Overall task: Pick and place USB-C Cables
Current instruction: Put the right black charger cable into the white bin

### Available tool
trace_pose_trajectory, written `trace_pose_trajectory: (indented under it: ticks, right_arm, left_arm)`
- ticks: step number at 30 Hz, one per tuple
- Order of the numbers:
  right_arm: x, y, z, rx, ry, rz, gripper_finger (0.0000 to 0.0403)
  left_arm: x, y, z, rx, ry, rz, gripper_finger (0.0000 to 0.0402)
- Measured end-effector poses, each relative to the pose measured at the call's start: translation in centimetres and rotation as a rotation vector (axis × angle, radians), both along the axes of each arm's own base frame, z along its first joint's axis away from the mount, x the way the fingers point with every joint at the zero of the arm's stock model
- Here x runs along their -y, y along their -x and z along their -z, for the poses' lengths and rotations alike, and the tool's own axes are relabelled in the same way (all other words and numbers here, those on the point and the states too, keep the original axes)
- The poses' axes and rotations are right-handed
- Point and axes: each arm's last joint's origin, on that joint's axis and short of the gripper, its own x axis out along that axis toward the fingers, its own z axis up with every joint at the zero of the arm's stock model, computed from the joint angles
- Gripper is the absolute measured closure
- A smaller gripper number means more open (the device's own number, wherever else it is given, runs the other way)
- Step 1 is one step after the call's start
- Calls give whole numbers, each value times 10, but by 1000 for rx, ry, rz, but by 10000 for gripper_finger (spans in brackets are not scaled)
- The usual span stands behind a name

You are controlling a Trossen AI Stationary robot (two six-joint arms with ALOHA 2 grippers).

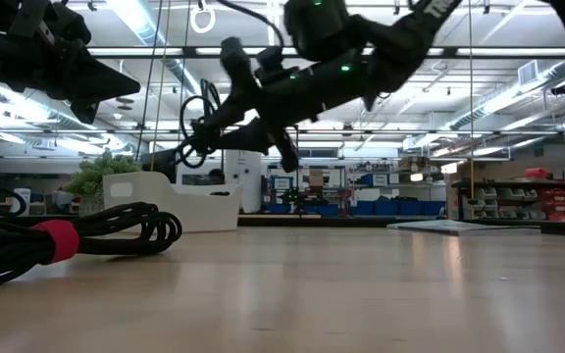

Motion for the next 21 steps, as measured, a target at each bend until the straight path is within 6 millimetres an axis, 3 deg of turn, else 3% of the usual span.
trace_pose_trajectory:
  ticks: [6, 11, 16, 21]
  right_arm:
    - [28, -37, -8, 121, 62, 114, 283]
    - [48, -61, 3, 152, 37, 144, 283]
    - [58, -73, 14, 158, -3, 97, 263]
    - [60, -72, 16, 111, 17, 90, 220]
  left_arm:
    - [0, 0, 0, -1, 0, 0, 390]
    - [0, 0, 0, -1, 0, 0, 390]
    - [0, 0, 0, -1, 0, 0, 390]
    - [0, 0, 0, -1, 0, 0, 390]
